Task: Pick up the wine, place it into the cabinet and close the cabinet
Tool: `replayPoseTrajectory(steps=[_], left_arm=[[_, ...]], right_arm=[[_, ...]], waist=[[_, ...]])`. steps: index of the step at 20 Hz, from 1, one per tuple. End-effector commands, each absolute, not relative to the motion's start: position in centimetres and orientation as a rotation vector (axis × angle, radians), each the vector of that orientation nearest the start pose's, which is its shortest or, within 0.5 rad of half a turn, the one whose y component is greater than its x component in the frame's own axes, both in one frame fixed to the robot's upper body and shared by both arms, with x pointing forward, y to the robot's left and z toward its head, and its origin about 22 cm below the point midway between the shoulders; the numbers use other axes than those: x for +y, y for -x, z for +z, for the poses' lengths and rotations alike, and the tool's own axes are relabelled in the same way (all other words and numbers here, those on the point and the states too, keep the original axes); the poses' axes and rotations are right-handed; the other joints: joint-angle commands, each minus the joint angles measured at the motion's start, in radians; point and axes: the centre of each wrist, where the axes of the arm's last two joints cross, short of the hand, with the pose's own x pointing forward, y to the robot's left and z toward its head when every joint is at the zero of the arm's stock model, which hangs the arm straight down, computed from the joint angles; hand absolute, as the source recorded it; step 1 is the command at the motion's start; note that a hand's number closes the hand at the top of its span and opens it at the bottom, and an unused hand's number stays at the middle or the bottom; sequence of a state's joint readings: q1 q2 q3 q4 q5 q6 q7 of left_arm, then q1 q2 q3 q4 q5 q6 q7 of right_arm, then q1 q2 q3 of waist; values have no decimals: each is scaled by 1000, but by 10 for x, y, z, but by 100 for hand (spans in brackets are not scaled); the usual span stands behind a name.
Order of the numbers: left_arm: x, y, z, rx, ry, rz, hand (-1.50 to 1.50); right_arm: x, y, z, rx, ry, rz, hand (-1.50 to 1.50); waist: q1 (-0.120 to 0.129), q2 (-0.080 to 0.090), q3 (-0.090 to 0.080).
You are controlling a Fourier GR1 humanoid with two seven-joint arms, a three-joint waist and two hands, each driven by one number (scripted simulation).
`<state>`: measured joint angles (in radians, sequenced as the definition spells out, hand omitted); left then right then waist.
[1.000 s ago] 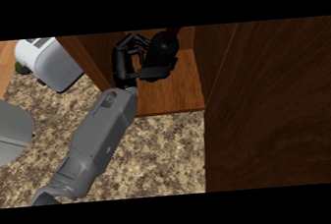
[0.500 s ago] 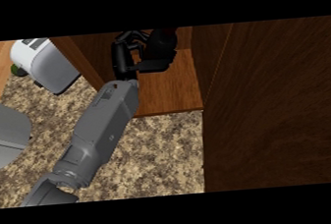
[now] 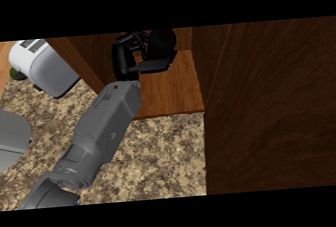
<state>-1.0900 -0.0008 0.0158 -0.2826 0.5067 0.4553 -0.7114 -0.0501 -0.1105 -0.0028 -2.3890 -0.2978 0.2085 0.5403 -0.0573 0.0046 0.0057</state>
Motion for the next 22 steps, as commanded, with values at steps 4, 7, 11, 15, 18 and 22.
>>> replayPoseTrajectory(steps=[4,7,11,15,18,22], left_arm=[[111,-423,16,-1819,-164,306,150],[114,-420,8,-1824,-194,263,150],[116,-419,4,-1802,-253,233,-150],[104,-430,28,-1796,-272,230,-150],[121,-426,14,-1793,-317,195,-150],[140,-425,7,-1777,-366,163,-150]], right_arm=[[-231,-162,193,-1909,-350,314,-150],[-228,-163,197,-1914,-332,344,-150],[-226,-153,201,-1917,-341,345,-150],[-231,-163,205,-1928,-337,321,-150],[-234,-162,203,-1925,-357,335,-150],[-227,-160,200,-1910,-351,334,-150]], waist=[[0,11,-6],[10,12,-7],[-7,16,-7],[-4,17,-7],[-10,19,-6],[-13,21,-7]])
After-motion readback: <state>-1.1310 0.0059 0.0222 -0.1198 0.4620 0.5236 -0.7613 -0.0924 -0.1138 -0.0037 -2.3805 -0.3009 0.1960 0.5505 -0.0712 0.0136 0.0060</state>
